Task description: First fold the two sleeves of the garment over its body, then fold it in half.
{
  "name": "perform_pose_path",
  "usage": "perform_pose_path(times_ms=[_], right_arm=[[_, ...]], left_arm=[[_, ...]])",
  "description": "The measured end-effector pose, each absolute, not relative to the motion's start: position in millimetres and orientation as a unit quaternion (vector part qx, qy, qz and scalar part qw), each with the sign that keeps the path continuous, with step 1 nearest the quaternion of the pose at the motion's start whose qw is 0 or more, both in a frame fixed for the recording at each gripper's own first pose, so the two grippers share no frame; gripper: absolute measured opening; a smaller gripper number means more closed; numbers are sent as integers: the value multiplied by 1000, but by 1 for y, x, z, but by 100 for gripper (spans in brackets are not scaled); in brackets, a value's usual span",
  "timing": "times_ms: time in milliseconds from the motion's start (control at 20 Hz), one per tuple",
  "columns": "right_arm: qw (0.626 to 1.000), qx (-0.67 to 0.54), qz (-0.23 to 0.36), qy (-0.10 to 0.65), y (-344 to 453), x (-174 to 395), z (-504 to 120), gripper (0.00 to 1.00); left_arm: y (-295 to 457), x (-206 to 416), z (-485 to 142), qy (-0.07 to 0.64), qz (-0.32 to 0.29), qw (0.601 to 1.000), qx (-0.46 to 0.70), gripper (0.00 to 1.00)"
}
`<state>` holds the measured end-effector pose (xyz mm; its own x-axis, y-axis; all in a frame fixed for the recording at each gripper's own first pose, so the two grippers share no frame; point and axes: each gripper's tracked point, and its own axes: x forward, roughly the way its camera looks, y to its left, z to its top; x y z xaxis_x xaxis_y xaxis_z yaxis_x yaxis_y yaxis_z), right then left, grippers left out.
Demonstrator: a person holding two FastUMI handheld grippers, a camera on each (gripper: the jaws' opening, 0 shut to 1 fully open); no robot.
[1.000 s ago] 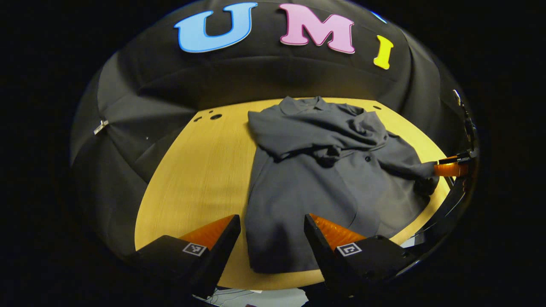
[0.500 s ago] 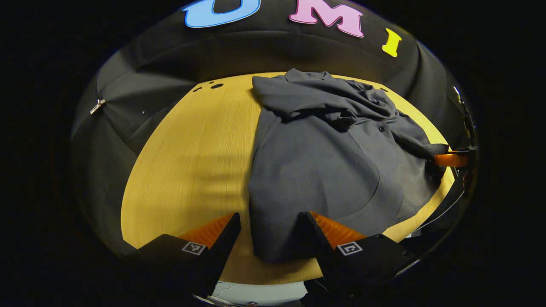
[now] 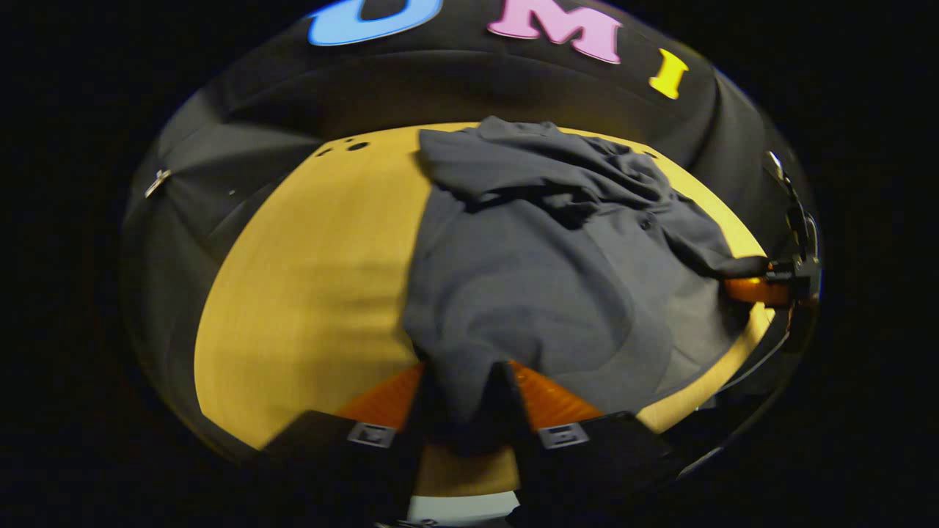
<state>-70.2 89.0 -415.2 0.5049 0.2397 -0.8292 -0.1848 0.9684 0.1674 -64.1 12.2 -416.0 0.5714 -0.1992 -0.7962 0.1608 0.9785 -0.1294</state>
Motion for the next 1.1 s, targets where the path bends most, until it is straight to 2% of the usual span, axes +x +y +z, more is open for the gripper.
perform_pose_path(times_ms=[150,200,500,750,800,900,1000,1050,1100], right_arm=[[856,44,150,493,94,-69,-414,37],[853,58,150,497,94,-71,-413,22],[850,70,137,504,81,-83,-404,22],[843,97,134,511,80,-73,-397,22],[845,103,134,508,80,-70,-393,21],[851,118,135,493,81,-63,-381,21],[859,132,132,477,80,-57,-363,21],[863,137,132,468,80,-51,-355,21],[867,143,132,459,80,-43,-347,21]], left_arm=[[6,-53,-416,455,-111,884,-10,9],[7,-54,-416,458,-109,882,-13,7],[12,-87,-415,500,-116,856,-58,6],[13,-123,-409,528,-130,837,-67,6],[9,-135,-406,528,-135,836,-67,2],[6,-135,-393,519,-141,840,-73,6],[1,-125,-374,503,-149,847,-91,6],[0,-118,-366,496,-151,850,-97,2],[-2,-111,-359,489,-153,853,-104,5]])
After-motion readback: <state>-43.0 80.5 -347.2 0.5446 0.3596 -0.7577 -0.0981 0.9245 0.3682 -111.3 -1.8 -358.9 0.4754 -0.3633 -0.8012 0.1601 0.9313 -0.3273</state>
